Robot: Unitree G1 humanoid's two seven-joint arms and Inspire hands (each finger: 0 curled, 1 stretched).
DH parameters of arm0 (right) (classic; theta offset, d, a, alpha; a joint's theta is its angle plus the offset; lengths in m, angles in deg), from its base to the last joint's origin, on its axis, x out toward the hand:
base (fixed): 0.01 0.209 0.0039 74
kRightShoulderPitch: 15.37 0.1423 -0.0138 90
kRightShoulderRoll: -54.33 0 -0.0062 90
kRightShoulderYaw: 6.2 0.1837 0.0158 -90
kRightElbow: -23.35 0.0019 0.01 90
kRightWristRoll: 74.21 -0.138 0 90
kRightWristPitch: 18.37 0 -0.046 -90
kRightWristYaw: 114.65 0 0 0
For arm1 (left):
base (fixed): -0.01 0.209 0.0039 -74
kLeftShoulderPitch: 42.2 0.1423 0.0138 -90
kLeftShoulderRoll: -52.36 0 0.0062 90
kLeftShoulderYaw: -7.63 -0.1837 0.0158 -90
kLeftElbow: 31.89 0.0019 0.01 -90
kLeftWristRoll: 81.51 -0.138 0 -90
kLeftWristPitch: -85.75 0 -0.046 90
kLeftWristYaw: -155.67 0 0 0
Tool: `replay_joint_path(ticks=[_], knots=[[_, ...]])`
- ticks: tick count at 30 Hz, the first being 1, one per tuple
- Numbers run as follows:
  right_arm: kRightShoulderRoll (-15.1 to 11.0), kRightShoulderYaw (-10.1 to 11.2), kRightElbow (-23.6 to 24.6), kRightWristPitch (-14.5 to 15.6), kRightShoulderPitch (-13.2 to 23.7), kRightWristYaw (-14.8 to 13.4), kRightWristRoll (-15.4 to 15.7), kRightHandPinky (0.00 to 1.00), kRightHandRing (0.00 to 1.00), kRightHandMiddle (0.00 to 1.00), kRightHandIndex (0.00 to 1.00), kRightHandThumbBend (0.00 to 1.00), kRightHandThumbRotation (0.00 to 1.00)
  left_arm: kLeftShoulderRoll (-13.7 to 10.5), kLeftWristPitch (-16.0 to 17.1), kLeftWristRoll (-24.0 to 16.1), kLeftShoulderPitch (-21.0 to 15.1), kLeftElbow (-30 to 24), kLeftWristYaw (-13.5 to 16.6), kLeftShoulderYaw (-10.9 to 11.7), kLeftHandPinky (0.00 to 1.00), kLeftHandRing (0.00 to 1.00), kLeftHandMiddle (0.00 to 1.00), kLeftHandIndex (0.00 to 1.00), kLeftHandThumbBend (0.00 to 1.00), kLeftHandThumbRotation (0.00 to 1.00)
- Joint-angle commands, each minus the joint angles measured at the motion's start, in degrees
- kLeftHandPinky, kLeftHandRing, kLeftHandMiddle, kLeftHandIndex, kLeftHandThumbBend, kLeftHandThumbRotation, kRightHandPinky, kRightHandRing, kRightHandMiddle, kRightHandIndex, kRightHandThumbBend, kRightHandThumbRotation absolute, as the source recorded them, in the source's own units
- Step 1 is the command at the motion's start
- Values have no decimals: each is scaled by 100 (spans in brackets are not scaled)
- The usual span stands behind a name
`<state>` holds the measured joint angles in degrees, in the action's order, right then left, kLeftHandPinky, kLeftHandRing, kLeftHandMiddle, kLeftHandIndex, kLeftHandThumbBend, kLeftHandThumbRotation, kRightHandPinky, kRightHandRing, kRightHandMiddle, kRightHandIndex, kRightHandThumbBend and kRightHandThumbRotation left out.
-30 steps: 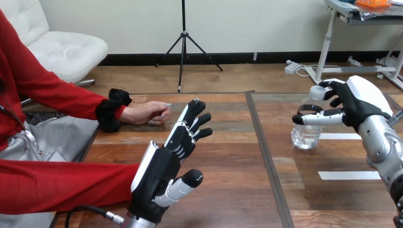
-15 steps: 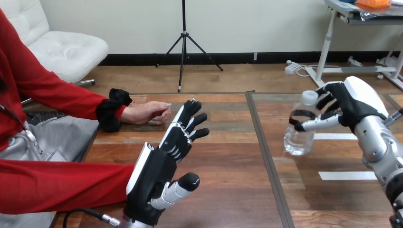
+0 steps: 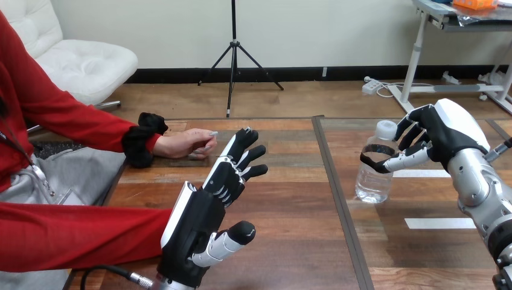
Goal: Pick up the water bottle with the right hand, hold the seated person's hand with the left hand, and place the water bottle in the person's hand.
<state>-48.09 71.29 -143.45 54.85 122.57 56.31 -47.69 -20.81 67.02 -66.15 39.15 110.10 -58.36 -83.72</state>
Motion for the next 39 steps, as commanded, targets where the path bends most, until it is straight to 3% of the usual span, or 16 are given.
replay_joint_path(ticks=[1,9,17,26,39], knots=[[61,139,76,-145,239,-50,-145,33,38,42,42,91,0,-9,72,107,-138,-221,-32,13,83,92,96,96,96,76],[60,118,74,-110,210,-79,-166,33,38,43,43,90,0,8,34,168,-144,-236,-90,15,83,92,96,95,95,76],[78,78,115,-40,204,-107,-147,42,49,54,55,92,14,11,35,204,-176,-195,-146,31,83,92,96,95,93,75],[136,209,156,73,186,71,-343,51,59,65,69,93,27,13,13,207,-184,-210,-163,35,84,92,96,96,93,76],[176,337,244,-70,-1,178,-531,66,77,81,86,96,46,-10,-57,228,-189,-244,-197,35,84,92,96,95,92,76]])
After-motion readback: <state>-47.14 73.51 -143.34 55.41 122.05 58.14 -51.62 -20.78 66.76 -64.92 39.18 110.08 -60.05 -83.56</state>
